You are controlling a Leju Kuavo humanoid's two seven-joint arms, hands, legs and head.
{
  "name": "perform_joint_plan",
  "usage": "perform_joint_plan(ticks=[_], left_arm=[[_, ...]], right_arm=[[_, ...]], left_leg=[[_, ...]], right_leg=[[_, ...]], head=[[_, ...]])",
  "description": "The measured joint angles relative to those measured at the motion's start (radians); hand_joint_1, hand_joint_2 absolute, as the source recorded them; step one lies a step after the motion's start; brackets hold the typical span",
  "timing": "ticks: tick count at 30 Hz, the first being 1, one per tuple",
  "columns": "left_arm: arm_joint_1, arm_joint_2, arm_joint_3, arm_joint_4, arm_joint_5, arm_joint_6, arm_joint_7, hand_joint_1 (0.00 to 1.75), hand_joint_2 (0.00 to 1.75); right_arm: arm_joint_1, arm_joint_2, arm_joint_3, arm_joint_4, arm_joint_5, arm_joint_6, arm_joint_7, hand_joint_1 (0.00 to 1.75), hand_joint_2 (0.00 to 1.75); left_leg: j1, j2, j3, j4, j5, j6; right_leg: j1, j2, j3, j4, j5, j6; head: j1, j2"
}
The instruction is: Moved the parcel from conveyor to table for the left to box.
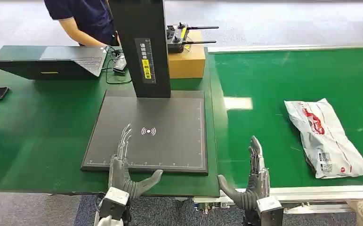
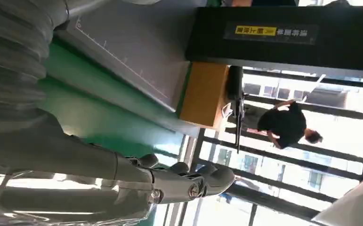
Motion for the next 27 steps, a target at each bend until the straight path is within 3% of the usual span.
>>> perform_joint_plan(ticks=[8,27], left_arm=[[-0.007,-0.013,0.047,0.000,0.016,-0.019,-0.008,0.00,1.75],[-0.028,-0.023,0.071,0.023,0.013,-0.008,-0.030,0.00,1.75]], right_arm=[[-0.063,0.013,-0.010,0.033,0.002,0.021,-0.006,0.00,1.75],[-0.069,0.013,-0.022,0.048,0.010,-0.038,-0.019,0.00,1.75]], left_leg=[[0.000,0.000,0.001,0.000,0.001,0.000],[0.000,0.000,0.000,0.000,0.000,0.000]], right_leg=[[0.000,0.000,0.000,0.000,0.000,0.000],[0.000,0.000,0.000,0.000,0.000,0.000]], head=[[0.000,0.000],[0.000,0.000]])
